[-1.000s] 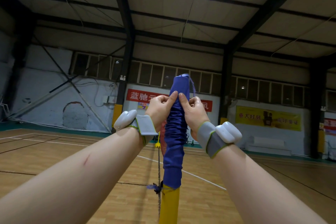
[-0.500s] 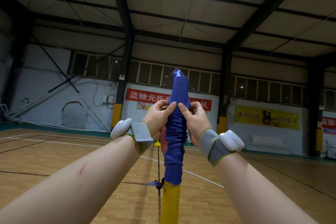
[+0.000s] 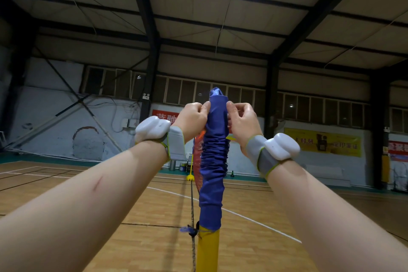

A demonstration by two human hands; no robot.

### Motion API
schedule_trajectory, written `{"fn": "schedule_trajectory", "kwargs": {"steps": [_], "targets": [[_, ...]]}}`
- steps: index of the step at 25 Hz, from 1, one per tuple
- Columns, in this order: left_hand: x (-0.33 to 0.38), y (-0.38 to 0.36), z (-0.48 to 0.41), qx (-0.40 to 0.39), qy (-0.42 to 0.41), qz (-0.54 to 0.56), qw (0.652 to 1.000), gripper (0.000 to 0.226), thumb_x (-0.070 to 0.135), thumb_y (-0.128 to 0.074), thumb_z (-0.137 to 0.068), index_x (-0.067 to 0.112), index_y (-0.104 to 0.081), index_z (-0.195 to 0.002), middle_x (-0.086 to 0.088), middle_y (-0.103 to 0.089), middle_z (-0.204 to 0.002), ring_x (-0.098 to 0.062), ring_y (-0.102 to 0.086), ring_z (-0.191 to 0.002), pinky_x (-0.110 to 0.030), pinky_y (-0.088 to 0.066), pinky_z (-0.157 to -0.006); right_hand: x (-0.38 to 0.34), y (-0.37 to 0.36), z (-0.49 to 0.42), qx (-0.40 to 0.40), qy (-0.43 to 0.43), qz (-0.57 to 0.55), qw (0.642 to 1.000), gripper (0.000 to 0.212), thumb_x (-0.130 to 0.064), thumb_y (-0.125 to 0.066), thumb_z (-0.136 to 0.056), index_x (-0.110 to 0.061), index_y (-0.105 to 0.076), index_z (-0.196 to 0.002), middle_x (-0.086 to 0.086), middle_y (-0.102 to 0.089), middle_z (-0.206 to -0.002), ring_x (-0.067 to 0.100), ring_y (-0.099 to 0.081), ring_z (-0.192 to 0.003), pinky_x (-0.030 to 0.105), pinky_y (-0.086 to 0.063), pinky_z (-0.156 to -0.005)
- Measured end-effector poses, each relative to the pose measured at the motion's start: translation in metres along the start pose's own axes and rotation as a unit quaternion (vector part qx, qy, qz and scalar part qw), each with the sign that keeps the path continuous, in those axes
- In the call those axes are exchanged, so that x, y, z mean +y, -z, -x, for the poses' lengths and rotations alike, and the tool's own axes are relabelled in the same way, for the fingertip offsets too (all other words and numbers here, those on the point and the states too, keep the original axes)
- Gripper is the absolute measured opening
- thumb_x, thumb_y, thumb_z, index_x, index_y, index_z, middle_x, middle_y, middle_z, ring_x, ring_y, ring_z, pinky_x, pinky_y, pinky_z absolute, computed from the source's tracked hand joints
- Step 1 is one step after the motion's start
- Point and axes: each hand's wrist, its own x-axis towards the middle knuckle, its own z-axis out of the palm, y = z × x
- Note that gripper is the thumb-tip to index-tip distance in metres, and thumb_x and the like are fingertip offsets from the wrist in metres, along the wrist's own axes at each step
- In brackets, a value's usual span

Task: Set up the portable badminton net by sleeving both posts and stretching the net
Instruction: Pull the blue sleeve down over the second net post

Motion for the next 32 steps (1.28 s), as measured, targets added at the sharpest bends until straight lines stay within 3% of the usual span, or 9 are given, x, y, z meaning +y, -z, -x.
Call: {"fn": "schedule_trajectory", "kwargs": {"steps": [5, 8, 11, 13, 17, 20, 25, 29, 32], "targets": [[-0.009, -0.007, -0.004, 0.025, -0.082, -0.195, 0.977, 0.038, 0.043, -0.025, -0.098, 0.026, -0.039, -0.067, 0.006, -0.049, -0.069, -0.013, -0.049, -0.062, -0.028, -0.031, -0.058, 0.010, -0.006, 0.000, -0.046, 0.009, 0.029, 0.998, 0.021, -0.029, -0.040, -0.097, -0.009, -0.044, -0.091, 0.013, -0.051, -0.083, 0.026, -0.050, -0.079, 0.046, -0.046, -0.080], [-0.015, -0.008, -0.007, 0.069, -0.112, -0.169, 0.977, 0.039, 0.037, -0.035, -0.097, 0.027, -0.041, -0.059, 0.011, -0.046, -0.060, -0.014, -0.047, -0.060, -0.027, -0.032, -0.057, 0.011, -0.005, -0.001, -0.038, 0.016, 0.024, 0.999, 0.017, -0.028, -0.040, -0.098, -0.012, -0.042, -0.092, 0.010, -0.051, -0.079, 0.024, -0.050, -0.074, 0.039, -0.043, -0.072], [-0.013, -0.011, -0.005, 0.061, -0.146, -0.154, 0.975, 0.040, 0.032, -0.041, -0.096, 0.029, -0.039, -0.057, 0.012, -0.044, -0.056, -0.005, -0.044, -0.054, -0.019, -0.029, -0.052, 0.009, -0.010, -0.002, -0.036, -0.025, -0.036, 0.998, 0.024, -0.040, -0.041, -0.095, -0.018, -0.040, -0.106, 0.004, -0.057, -0.087, 0.024, -0.060, -0.085, 0.041, -0.050, -0.083], [-0.013, -0.010, -0.002, 0.045, -0.154, -0.145, 0.976, 0.034, 0.030, -0.041, -0.096, 0.027, -0.045, -0.063, 0.012, -0.047, -0.060, -0.004, -0.046, -0.056, -0.017, -0.030, -0.053, 0.005, -0.019, -0.002, -0.057, -0.061, -0.062, 0.995, 0.029, -0.046, -0.039, -0.094, -0.021, -0.038, -0.108, 0.010, -0.060, -0.102, 0.030, -0.061, -0.098, 0.046, -0.050, -0.092], [-0.019, -0.003, 0.008, 0.038, -0.153, -0.114, 0.981, 0.029, 0.025, -0.041, -0.097, 0.006, -0.059, -0.084, -0.007, -0.059, -0.076, -0.023, -0.054, -0.071, -0.029, -0.042, -0.066, 0.009, -0.027, 0.006, -0.052, -0.075, -0.071, 0.993, 0.025, -0.045, -0.048, -0.091, -0.021, -0.045, -0.094, 0.016, -0.061, -0.111, 0.032, -0.061, -0.102, 0.051, -0.048, -0.094], [-0.022, -0.003, 0.016, 0.004, -0.142, -0.082, 0.986, 0.031, 0.026, -0.041, -0.097, 0.002, -0.059, -0.089, -0.012, -0.060, -0.082, -0.026, -0.057, -0.079, -0.036, -0.046, -0.075, 0.016, -0.023, 0.013, -0.037, -0.074, -0.112, 0.990, 0.018, -0.039, -0.055, -0.089, -0.024, -0.047, -0.084, 0.018, -0.062, -0.109, 0.032, -0.063, -0.099, 0.051, -0.050, -0.091], [-0.006, -0.002, -0.002, 0.029, -0.032, 0.033, 0.999, 0.035, 0.041, -0.033, -0.097, 0.015, -0.045, -0.076, 0.001, -0.049, -0.067, -0.011, -0.048, -0.057, -0.023, -0.039, -0.052, 0.021, -0.016, 0.020, -0.020, -0.043, -0.089, 0.995, 0.018, -0.031, -0.057, -0.090, -0.015, -0.049, -0.092, 0.011, -0.060, -0.093, 0.029, -0.062, -0.090, 0.047, -0.052, -0.086], [0.001, -0.015, -0.014, 0.047, -0.014, -0.012, 0.999, 0.032, 0.044, -0.038, -0.095, 0.013, -0.043, -0.090, 0.003, -0.049, -0.073, -0.008, -0.049, -0.064, -0.020, -0.037, -0.053, 0.021, -0.010, 0.019, -0.005, -0.003, -0.006, 1.000, 0.024, -0.032, -0.060, -0.087, -0.014, -0.047, -0.096, -0.001, -0.056, -0.085, 0.020, -0.059, -0.086, 0.036, -0.051, -0.080], [-0.004, -0.018, -0.013, 0.037, 0.006, 0.081, 0.996, 0.028, 0.043, -0.045, -0.092, 0.017, -0.042, -0.081, 0.002, -0.050, -0.075, -0.009, -0.052, -0.065, -0.012, -0.042, -0.045, 0.014, -0.001, 0.005, -0.039, 0.005, 0.038, 0.999, 0.027, -0.039, -0.055, -0.088, -0.015, -0.045, -0.092, 0.006, -0.058, -0.087, 0.021, -0.057, -0.083, 0.039, -0.049, -0.079]]}}
